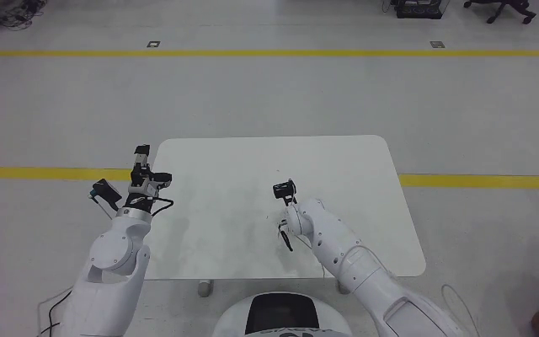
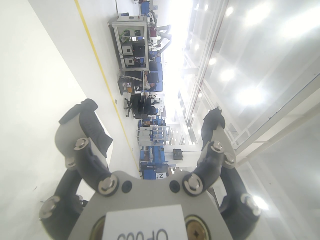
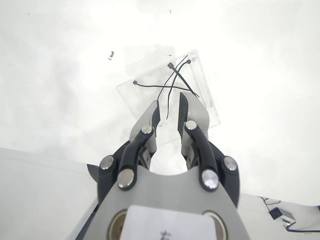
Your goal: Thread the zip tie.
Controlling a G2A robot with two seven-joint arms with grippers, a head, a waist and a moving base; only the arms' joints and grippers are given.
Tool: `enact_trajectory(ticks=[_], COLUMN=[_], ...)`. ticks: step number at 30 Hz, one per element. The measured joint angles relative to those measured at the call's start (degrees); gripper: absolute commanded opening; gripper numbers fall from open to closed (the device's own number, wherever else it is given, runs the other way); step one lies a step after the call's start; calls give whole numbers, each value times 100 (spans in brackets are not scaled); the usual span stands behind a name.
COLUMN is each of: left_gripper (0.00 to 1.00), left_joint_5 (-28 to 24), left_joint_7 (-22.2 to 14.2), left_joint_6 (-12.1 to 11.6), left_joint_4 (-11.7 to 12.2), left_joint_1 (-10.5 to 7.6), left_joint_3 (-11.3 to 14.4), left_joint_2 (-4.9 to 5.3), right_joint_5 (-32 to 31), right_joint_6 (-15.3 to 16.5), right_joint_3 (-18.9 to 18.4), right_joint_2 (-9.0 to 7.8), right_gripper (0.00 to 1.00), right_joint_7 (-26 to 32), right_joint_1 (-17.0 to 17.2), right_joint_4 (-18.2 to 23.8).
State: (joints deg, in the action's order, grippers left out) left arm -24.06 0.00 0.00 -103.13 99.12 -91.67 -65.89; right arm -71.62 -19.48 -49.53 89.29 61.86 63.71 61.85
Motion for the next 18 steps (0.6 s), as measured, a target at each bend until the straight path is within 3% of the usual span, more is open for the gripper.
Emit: enact_trajectory(ticks=[18], left_gripper=[100], left_joint_5=[0], left_joint_7=[0], left_joint_6=[0], left_joint_4=[0], left_joint_1=[0], left_joint_3=[0], left_joint_2=[0], right_joint_5=[253], right_joint_6=[16], right_joint_3=[92], right_joint_2=[173], right_gripper=[12], right_joint_7=[-164], right_joint_1=[-323], right_joint_4=[-703])
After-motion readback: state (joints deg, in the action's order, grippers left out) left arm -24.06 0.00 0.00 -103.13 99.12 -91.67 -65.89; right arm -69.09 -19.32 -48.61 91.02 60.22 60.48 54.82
